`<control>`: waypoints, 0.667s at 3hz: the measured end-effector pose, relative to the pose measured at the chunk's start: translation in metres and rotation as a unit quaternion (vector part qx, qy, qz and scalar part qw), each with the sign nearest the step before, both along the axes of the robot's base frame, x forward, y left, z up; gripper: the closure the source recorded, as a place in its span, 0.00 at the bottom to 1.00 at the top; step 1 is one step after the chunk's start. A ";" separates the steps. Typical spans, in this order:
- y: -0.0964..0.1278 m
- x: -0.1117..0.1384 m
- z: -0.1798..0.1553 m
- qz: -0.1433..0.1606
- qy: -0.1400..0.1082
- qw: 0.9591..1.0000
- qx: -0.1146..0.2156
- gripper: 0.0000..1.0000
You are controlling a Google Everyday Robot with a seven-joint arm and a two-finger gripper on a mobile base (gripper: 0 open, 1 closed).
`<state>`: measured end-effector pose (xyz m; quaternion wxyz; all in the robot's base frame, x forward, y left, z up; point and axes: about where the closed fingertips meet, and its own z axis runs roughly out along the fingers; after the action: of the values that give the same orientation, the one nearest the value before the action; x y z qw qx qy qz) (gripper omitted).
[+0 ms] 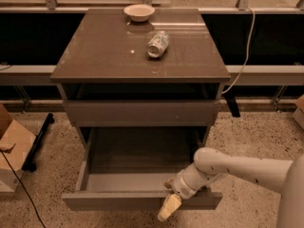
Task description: Open middle drawer
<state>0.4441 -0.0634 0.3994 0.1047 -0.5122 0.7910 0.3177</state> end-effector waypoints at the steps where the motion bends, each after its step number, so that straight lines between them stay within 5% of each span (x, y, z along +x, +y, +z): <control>1: 0.000 0.000 0.000 0.000 0.000 1.000 0.000 0.00; 2: -0.004 -0.018 -0.004 -0.009 0.025 1.000 0.003 0.08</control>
Offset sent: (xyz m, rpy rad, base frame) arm -0.1051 -0.0474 -0.0532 0.0347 0.2771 -0.1084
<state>0.4257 -0.0674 0.3957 0.0893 -0.4964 0.7971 0.3321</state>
